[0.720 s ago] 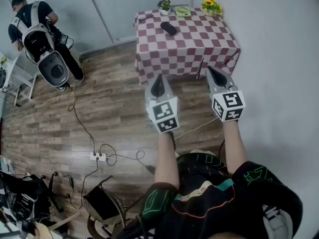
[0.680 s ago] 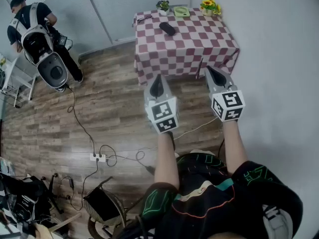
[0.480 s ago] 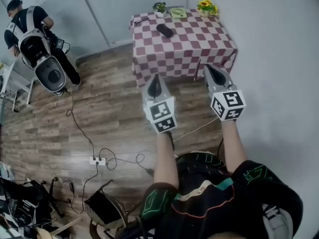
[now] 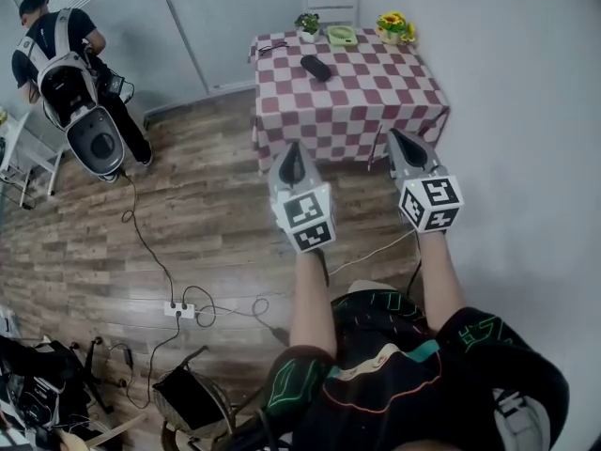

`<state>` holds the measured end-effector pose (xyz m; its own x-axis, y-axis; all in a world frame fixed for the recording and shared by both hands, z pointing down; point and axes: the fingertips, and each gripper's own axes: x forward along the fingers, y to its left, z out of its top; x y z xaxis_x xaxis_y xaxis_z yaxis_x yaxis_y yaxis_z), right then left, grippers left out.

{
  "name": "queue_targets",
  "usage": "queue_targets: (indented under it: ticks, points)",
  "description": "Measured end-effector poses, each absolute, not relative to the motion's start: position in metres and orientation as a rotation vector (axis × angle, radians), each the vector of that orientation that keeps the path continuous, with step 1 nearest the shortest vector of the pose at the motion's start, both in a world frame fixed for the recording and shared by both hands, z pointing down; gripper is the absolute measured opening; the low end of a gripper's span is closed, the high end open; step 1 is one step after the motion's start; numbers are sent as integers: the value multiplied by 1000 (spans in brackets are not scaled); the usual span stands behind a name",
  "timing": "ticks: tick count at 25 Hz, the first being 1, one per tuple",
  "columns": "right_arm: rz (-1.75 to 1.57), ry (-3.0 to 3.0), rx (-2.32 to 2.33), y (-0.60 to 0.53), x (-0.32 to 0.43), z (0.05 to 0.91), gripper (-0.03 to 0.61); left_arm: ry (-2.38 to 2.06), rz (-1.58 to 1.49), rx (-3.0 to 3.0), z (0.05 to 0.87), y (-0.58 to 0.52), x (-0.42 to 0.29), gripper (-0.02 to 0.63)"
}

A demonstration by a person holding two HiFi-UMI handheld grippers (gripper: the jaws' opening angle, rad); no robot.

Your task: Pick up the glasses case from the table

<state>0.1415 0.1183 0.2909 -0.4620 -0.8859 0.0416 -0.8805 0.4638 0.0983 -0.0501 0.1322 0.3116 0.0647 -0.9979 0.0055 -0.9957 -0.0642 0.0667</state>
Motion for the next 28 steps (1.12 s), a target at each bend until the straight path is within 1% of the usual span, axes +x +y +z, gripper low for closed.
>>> queue_targets:
  ticks: [9,11,12,16,19,23,24,28]
  points:
    - [-172,-2559,1666,111,155,282,5,-2086,-73,2222,320,126,-56,9]
    - [-174,-2568,1656,108,154,280,45,-2088,-78,2220,318,123,-57,9]
    - [-172,-2572,1651,106,154,279,54,-2086,-76,2225,318,122,-55,9]
    - [-155,-2592,1650,94,155,283,55,-2078,-41,2244,321,109,-49,9]
    - [-119,-2608,1657,74,154,288,104,-2083,-10,2260,321,91,-52,9]
    - [-86,-2603,1652,48,149,296,113,-2109,-20,2236,322,67,-65,9]
    - [-80,-2601,1645,40,150,297,129,-2105,-17,2226,326,60,-65,9]
    - [-49,-2577,1646,5,164,303,148,-2044,40,2238,347,21,-52,9]
